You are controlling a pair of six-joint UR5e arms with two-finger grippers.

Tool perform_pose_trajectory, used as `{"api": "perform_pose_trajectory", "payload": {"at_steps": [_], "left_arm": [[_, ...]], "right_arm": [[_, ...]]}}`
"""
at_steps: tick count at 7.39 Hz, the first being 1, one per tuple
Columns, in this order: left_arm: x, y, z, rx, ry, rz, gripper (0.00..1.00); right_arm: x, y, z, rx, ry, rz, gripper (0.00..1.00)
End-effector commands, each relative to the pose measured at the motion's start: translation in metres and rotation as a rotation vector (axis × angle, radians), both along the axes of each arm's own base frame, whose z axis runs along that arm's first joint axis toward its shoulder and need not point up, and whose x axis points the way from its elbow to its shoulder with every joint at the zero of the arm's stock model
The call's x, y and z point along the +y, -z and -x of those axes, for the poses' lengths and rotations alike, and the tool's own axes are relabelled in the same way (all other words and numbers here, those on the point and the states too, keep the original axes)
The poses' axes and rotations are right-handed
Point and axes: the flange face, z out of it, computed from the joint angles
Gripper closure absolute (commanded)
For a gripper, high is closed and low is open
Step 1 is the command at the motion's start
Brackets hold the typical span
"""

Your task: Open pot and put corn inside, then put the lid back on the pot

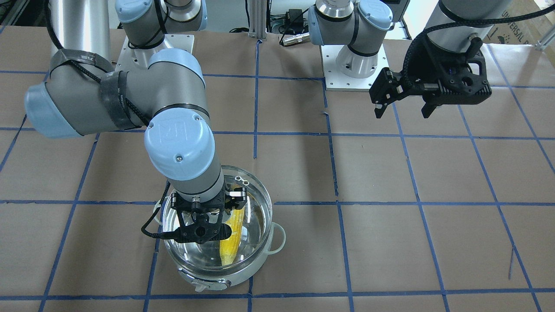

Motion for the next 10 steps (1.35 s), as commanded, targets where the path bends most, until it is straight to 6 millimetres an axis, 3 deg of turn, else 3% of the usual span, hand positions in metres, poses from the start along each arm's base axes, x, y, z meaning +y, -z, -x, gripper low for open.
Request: {"api": "perform_pose_trajectory", "payload": {"at_steps": [1, 5, 6, 8, 10], "left_arm": [[0.001, 0.002, 0.000, -0.008, 0.000, -0.005, 0.00], [0.001, -0.001, -0.001, -0.008, 0.000, 0.003, 0.00], [0.001, 0.000, -0.001, -0.008, 0.000, 0.000, 0.00], [0.002, 0.002, 0.000, -0.008, 0.001, -0.005, 0.00], [0.002, 0.001, 0.000, -0.008, 0.001, -0.002, 0.00]], "right_arm": [[-0.001, 0.000, 0.000, -0.001, -0.001, 0.004, 0.61], [-0.004, 0.002, 0.001, -0.003, -0.002, 0.011, 0.60], [-0.006, 0.009, 0.000, -0.001, 0.001, 0.004, 0.56], [-0.008, 0.006, 0.000, -0.002, 0.005, 0.017, 0.43], [-0.014, -0.017, -0.001, -0.003, 0.008, 0.062, 0.16]]}}
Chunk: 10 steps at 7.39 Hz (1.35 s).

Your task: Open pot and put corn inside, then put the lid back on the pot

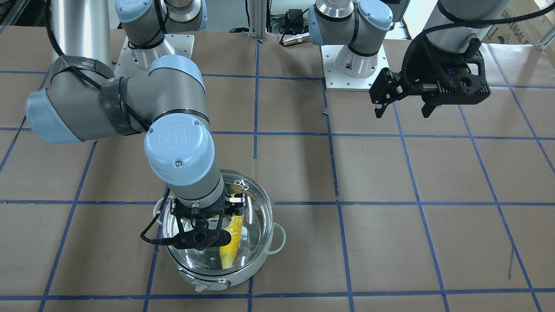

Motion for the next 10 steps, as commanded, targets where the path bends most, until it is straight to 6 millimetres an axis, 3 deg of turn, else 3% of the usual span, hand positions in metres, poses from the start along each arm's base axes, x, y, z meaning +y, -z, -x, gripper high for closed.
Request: {"api": "perform_pose_trajectory", "payload": {"at_steps": [1, 2, 4, 5, 6, 7, 9, 10], "left_arm": [[0.000, 0.000, 0.000, 0.000, 0.000, 0.000, 0.00], [0.000, 0.000, 0.000, -0.001, 0.000, -0.001, 0.00], [0.000, 0.001, 0.000, -0.001, 0.000, -0.002, 0.00], [-0.001, 0.002, 0.000, -0.001, 0.002, -0.002, 0.00], [0.000, 0.001, 0.000, -0.001, 0.002, -0.002, 0.00], [0.000, 0.000, 0.000, -0.002, 0.002, -0.001, 0.00], [0.000, 0.002, 0.001, 0.011, 0.001, -0.001, 0.00], [0.000, -0.001, 0.001, 0.011, 0.001, 0.003, 0.00]], "right_arm": [[-0.007, -0.034, -0.003, -0.005, 0.001, 0.057, 0.03], [-0.008, -0.052, -0.003, -0.004, 0.001, 0.073, 0.01], [0.006, -0.086, 0.029, 0.009, -0.011, 0.049, 0.01], [0.017, -0.096, 0.066, 0.009, 0.014, 0.011, 0.00], [0.041, -0.127, 0.088, 0.010, 0.042, 0.032, 0.00], [0.064, -0.142, 0.120, 0.018, 0.080, 0.019, 0.00], [0.094, -0.134, 0.167, 0.018, 0.103, -0.022, 0.00], [0.101, -0.132, 0.165, 0.014, 0.108, -0.027, 0.00]]}}
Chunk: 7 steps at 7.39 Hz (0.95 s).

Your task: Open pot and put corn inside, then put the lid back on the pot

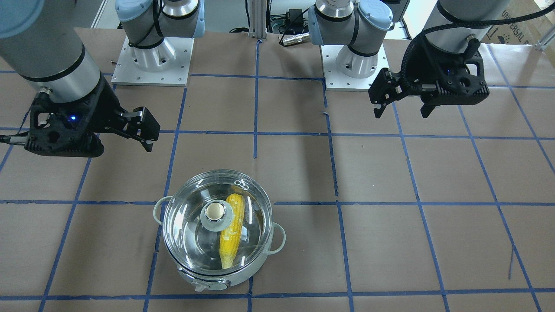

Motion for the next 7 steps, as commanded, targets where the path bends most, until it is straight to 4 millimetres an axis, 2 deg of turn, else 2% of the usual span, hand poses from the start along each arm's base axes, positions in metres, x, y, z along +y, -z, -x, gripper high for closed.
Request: {"api": "perform_pose_trajectory", "payload": {"at_steps": [1, 4, 7], "left_arm": [[0.000, 0.000, 0.000, -0.001, -0.001, 0.000, 0.00], [0.000, -0.001, 0.000, -0.001, -0.002, 0.002, 0.00], [0.001, 0.000, 0.000, -0.004, -0.002, -0.002, 0.00]], "right_arm": [[0.016, 0.001, 0.010, -0.004, 0.015, -0.017, 0.00], [0.022, 0.013, 0.007, -0.013, 0.017, -0.042, 0.00], [0.027, 0.010, 0.007, -0.011, 0.019, -0.036, 0.00]]}}
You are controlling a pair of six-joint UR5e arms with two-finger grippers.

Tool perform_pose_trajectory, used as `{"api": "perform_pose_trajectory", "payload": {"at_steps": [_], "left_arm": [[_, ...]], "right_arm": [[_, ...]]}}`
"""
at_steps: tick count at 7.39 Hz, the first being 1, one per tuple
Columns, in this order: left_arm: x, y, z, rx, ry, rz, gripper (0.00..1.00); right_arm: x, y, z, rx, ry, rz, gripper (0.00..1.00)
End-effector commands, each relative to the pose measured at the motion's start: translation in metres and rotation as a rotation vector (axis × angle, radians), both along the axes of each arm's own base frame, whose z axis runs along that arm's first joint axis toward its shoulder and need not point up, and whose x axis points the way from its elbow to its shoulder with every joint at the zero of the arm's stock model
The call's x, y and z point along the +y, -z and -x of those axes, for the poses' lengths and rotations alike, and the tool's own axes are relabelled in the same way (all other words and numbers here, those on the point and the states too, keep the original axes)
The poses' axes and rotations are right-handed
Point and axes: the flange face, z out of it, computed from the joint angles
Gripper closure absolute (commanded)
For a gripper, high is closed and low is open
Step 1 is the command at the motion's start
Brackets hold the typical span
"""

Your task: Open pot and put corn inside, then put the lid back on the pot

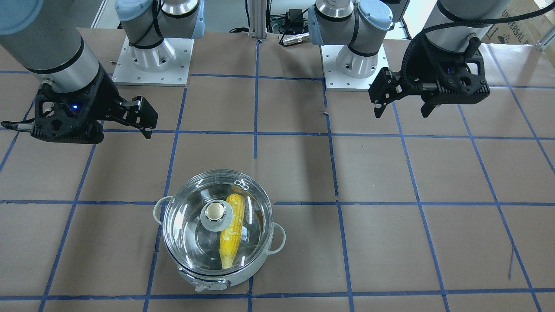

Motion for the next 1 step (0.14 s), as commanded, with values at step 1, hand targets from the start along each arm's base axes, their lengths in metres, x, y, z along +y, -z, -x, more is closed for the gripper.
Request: {"api": "perform_pose_trajectory", "payload": {"at_steps": [1], "left_arm": [[0.0014, 0.0000, -0.0002, -0.003, 0.000, 0.000, 0.00]], "right_arm": [[0.0031, -0.0004, -0.0001, -0.001, 0.001, 0.003, 0.00]]}}
